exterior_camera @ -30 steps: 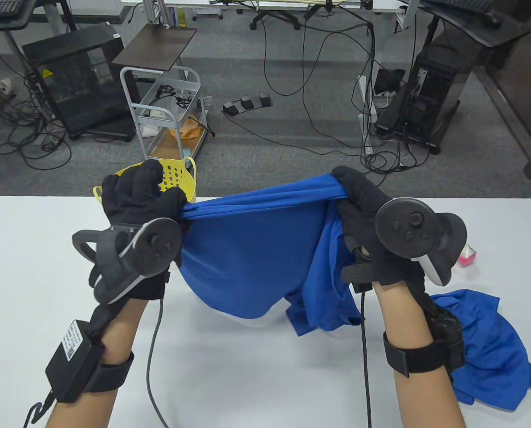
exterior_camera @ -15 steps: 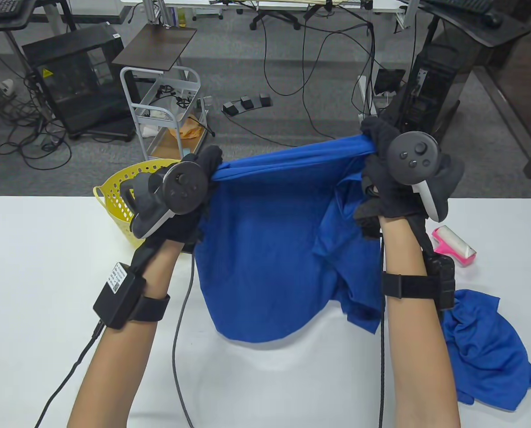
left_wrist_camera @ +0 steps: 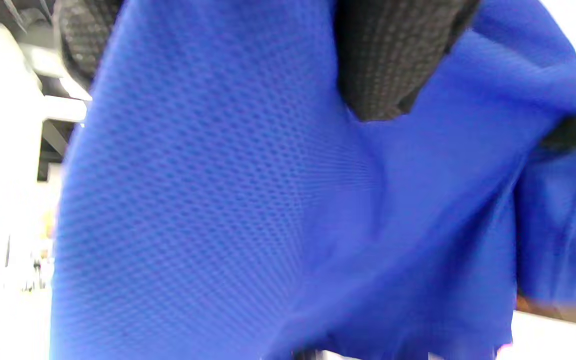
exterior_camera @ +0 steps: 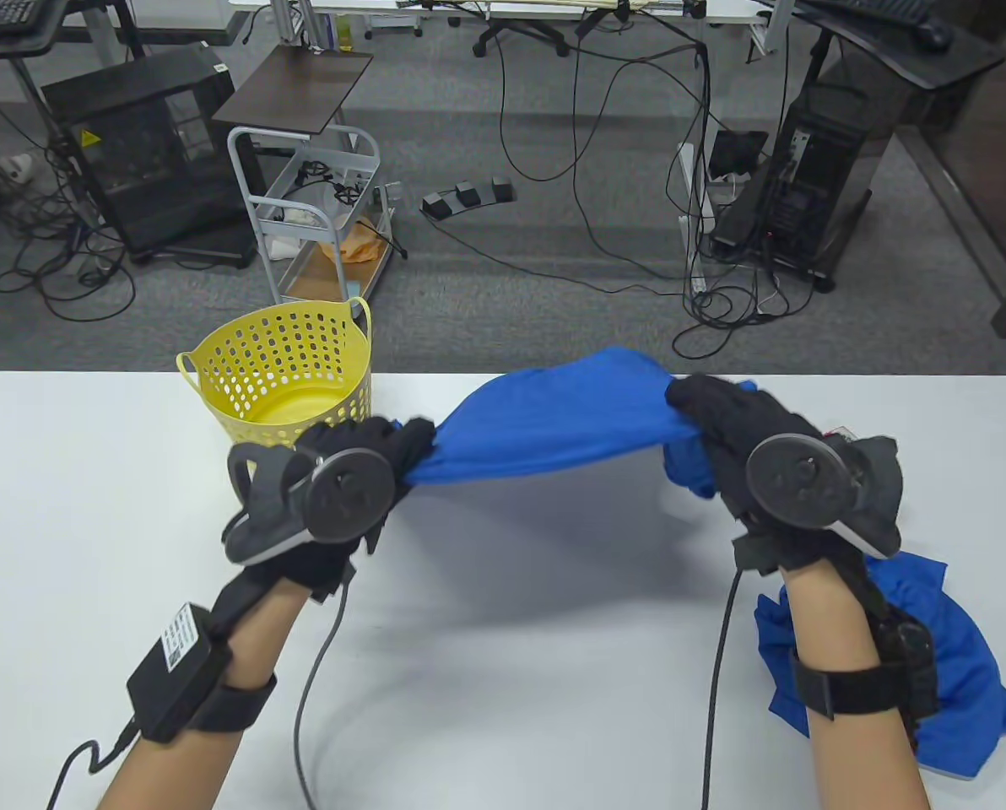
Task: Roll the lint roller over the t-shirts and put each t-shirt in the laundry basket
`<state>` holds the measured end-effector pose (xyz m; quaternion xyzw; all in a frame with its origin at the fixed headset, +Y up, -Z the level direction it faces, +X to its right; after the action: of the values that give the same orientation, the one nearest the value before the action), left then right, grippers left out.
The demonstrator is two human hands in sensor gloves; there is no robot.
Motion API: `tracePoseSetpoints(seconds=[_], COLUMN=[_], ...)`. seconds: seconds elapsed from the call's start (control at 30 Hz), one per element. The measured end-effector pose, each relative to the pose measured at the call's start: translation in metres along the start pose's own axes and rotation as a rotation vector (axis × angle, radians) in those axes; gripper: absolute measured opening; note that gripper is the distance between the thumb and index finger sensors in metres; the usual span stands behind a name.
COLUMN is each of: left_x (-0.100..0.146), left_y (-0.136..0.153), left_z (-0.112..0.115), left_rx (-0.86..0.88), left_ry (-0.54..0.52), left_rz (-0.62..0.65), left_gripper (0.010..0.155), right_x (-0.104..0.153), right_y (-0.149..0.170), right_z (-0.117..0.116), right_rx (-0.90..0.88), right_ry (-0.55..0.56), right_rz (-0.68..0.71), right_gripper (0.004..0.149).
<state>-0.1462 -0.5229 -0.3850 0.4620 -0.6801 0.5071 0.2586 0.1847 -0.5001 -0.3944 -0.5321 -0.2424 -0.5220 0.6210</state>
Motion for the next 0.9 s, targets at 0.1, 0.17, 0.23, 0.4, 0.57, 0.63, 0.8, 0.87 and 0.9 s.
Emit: tracePoseSetpoints(seconds=[0.1,0.17,0.23,0.4,0.57,0.63,0.8,0.87,0.9], left_x=[0.037,0.058,0.082,0.13,0.102,0.076,0.039,0.042,0.047], left_y=[-0.008,-0.012,-0.017,-0.016,0.012,0.027,0.039,0.037,0.037], left_z=[0.06,0.099,0.141,0.181,0.15,0.15,0.217,0.243,0.254], left_rx=[-0.053,-0.026,-0.017,0.1,0.201,0.134,0.154,0.137,0.098], left_ry=[0.174,0.293,0.461,0.912,0.73,0.582,0.654,0.746,0.808], left_rz=[0.012,-0.002,-0.015,-0.078,-0.19,-0.243,-0.413,-0.439,-0.432], left_gripper=[0.049,0.052,0.056,0.07,0.06,0.06,0.08,0.087,0.089], right_x=[0.026,0.043,0.06,0.099,0.093,0.088,0.09,0.1,0.106], right_y=[-0.012,-0.019,-0.023,-0.024,-0.013,0.0,0.044,0.055,0.059], right_z=[-0.056,-0.095,-0.138,-0.205,-0.183,-0.182,-0.229,-0.25,-0.261], right_rx=[0.079,0.112,0.112,-0.008,-0.121,-0.053,0.126,0.105,0.082], right_ry=[-0.254,-0.372,-0.508,-0.879,-0.717,-0.633,-0.662,-0.755,-0.821], right_rz=[0.042,0.054,0.063,0.031,-0.04,-0.123,-0.357,-0.41,-0.411], right_gripper=[0.038,0.037,0.038,0.062,0.065,0.063,0.072,0.076,0.077])
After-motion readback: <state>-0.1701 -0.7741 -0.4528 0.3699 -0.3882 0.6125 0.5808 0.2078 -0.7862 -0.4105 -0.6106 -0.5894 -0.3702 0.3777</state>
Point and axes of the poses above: the tracker on the back of each hand, its own y axis roughly to the little-finger side, its own x axis roughly from the fingertips to the wrist, z = x × y, the point moved 5 cm from there along -x, roughly from the wrist to the fingertips, and after that the axes turned 5 degrees about -y, right-handed, at the moved point
